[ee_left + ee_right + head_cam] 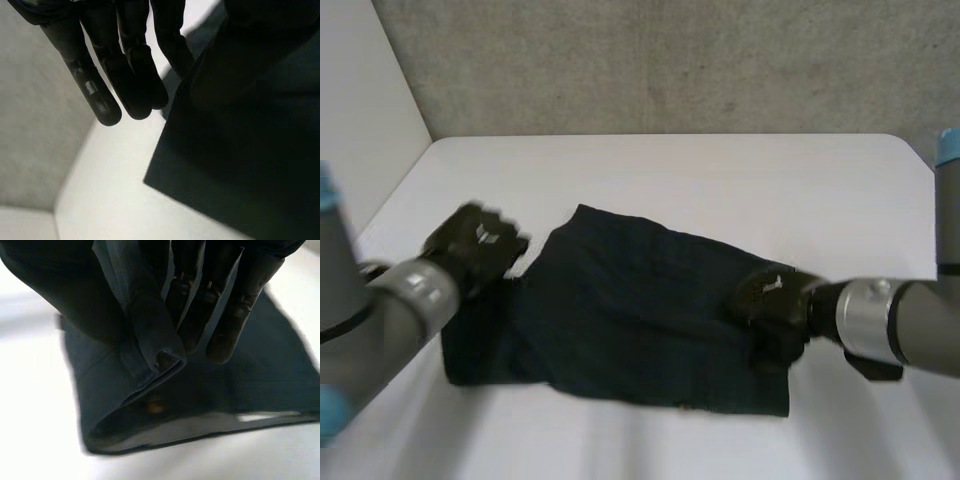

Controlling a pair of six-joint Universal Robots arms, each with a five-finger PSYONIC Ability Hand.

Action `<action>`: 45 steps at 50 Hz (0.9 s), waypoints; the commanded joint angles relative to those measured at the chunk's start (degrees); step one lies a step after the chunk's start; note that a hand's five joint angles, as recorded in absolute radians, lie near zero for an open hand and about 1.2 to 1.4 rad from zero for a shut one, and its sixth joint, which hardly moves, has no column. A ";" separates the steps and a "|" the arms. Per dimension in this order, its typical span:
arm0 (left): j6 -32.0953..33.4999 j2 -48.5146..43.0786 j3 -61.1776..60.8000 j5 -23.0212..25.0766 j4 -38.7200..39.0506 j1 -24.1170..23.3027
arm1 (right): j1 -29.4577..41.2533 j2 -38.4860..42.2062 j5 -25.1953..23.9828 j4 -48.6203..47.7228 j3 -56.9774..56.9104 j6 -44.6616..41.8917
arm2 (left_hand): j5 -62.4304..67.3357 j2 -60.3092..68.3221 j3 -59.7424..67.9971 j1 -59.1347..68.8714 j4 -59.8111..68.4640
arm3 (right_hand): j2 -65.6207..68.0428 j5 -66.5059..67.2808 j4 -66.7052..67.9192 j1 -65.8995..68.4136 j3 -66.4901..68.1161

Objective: Fold the shorts.

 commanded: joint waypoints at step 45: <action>-28.46 -14.22 7.68 -3.73 24.13 -7.81 | 0.31 -2.48 22.50 -34.10 13.84 19.72 | -55.23 -57.35 -56.94 -54.03 -57.50 | -54.03 -51.47 -55.08 -42.24 -54.95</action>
